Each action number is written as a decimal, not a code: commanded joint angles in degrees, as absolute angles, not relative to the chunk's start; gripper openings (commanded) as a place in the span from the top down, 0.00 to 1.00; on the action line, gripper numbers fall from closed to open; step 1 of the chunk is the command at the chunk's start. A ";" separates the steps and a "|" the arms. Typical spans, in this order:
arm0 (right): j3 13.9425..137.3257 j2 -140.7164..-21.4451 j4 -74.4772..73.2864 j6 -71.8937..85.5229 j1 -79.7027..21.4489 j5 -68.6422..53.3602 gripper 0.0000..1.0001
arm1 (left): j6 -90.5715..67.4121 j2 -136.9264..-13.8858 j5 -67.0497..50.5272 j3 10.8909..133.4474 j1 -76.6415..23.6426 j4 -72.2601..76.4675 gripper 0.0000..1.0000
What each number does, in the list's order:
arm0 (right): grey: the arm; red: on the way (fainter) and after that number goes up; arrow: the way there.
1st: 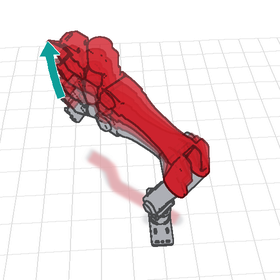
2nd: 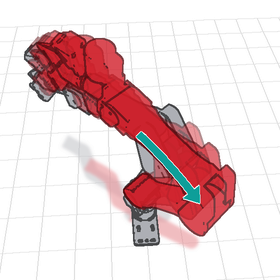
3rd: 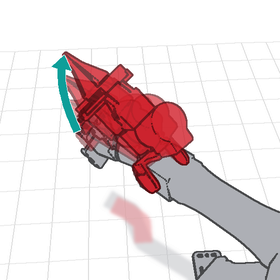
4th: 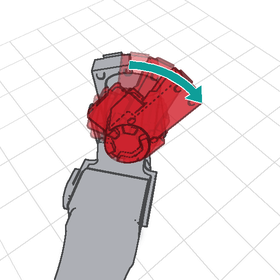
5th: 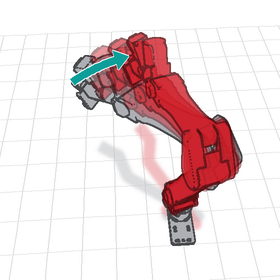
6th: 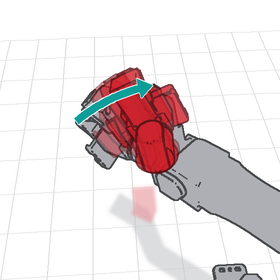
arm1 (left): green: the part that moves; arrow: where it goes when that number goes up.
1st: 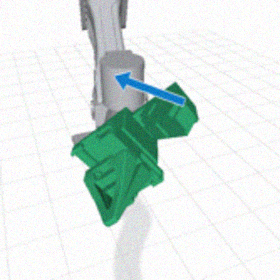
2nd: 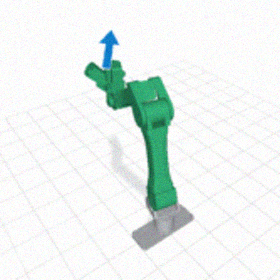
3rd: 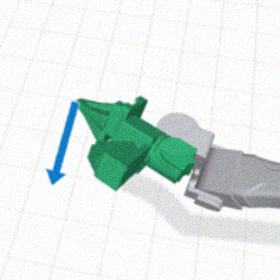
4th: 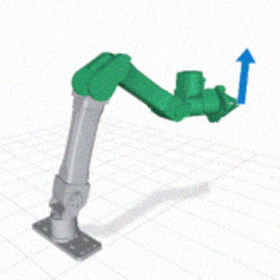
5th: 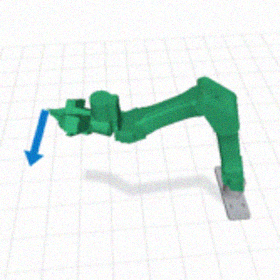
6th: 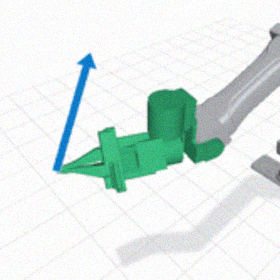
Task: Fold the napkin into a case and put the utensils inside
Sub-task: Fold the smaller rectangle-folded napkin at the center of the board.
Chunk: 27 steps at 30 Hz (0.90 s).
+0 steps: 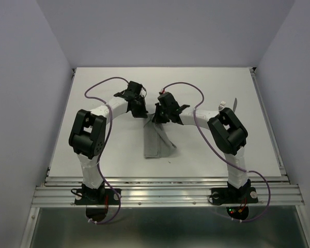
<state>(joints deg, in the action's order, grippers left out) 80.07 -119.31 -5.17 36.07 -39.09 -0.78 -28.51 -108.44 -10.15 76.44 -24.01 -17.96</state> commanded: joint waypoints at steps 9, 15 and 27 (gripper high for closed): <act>79.45 -119.62 -5.10 28.13 -38.32 -5.27 0.99 | -23.99 -112.76 -10.98 78.93 -22.50 -18.20 1.00; 79.37 -119.53 -5.18 28.30 -38.32 -5.62 0.99 | -24.08 -113.90 -12.74 77.87 -22.59 -16.70 1.00; 81.30 -115.67 -9.84 31.90 -38.32 -4.75 0.99 | -28.30 -114.35 -12.83 72.78 -22.68 -15.29 1.00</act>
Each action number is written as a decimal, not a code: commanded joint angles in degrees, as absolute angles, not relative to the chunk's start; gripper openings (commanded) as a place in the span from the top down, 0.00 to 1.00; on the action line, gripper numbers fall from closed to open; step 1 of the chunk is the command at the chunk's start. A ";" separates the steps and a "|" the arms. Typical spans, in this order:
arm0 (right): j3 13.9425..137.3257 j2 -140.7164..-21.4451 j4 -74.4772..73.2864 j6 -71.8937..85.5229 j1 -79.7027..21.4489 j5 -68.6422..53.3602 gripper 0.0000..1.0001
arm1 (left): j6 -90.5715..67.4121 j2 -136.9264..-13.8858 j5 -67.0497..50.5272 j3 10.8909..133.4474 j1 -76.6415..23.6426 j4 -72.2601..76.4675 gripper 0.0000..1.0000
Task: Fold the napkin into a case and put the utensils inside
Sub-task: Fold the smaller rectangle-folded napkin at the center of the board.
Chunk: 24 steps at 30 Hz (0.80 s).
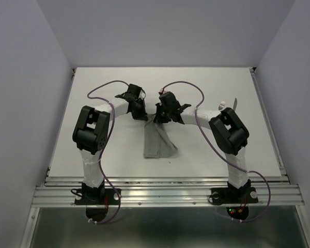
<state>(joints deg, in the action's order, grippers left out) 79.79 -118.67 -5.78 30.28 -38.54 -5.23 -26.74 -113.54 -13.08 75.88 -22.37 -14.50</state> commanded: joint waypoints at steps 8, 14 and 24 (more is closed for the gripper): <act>82.87 -114.78 -11.07 34.36 -38.32 -3.52 0.99 | -28.83 -113.91 -12.48 71.72 -22.85 -14.68 1.00; 84.81 -115.66 -11.95 35.68 -38.32 -3.69 0.99 | -28.83 -114.26 -12.83 71.81 -22.94 -14.59 1.00; 88.94 -118.03 -13.97 38.23 -38.32 -3.95 0.99 | -29.27 -114.00 -13.97 72.07 -22.94 -13.97 1.00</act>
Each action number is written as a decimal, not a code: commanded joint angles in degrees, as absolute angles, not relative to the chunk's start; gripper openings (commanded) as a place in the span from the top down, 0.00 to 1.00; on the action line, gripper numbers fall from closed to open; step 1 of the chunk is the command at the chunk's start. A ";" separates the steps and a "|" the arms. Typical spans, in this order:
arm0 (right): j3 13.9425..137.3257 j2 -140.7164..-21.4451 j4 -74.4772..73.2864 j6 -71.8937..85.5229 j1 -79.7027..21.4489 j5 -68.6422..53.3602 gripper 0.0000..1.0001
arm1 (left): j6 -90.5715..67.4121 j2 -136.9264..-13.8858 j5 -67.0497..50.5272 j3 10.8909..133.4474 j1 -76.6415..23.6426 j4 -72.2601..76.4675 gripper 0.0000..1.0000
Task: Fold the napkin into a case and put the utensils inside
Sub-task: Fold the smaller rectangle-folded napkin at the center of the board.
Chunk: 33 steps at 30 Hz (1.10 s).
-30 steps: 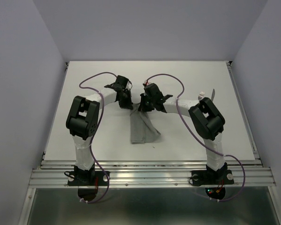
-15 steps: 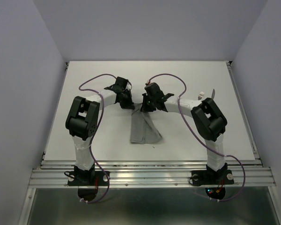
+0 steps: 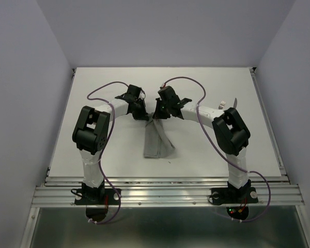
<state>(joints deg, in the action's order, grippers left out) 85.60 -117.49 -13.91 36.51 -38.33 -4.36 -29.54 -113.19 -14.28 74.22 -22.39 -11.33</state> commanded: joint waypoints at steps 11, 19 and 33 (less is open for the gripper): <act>94.65 -123.48 -16.16 42.89 -38.32 -2.37 0.99 | -29.36 -113.55 -14.50 71.90 -23.03 -13.80 1.00; 96.59 -127.44 -18.72 45.17 -38.32 1.65 0.99 | -29.62 -113.29 -15.03 71.89 -23.12 -13.54 1.00; 96.42 -132.63 -20.92 47.64 -38.32 6.94 0.99 | -29.44 -105.57 -12.31 69.96 -23.12 -16.34 1.00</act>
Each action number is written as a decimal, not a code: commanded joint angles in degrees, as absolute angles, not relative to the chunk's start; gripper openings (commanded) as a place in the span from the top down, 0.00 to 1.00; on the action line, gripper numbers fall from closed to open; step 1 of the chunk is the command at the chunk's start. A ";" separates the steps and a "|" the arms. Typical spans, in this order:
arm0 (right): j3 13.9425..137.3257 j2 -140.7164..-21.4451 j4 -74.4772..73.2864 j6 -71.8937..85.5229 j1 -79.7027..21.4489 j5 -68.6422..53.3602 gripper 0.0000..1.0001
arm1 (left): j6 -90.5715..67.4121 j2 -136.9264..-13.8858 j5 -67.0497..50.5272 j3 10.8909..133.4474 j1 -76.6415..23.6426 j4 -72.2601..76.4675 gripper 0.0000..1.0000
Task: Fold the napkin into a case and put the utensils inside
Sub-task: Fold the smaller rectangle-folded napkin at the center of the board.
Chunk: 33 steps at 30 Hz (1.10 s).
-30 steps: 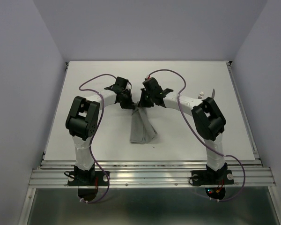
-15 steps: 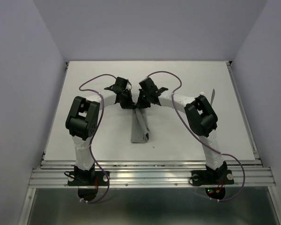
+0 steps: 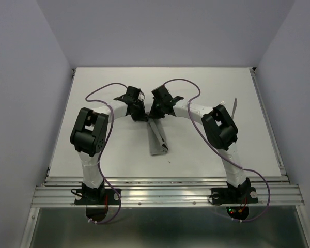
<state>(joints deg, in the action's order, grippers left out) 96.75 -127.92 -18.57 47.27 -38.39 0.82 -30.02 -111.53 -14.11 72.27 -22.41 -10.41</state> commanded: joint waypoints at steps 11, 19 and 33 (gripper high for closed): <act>96.77 -133.68 -21.71 47.02 -38.32 8.88 0.99 | -33.92 -96.86 -12.21 62.24 -22.85 -17.23 0.64; 97.12 -134.21 -21.71 46.49 -38.32 8.70 0.99 | -37.97 -87.45 -19.95 53.44 -24.34 -8.35 0.16; 96.94 -133.59 -21.71 46.41 -38.32 8.26 0.99 | -40.78 -94.03 -20.83 55.28 -29.70 -5.54 0.08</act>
<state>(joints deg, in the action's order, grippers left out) 98.21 -129.62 -15.81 48.01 -38.39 3.97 -39.90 -92.14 -20.10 53.80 -28.75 -7.33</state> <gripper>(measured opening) 0.043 0.938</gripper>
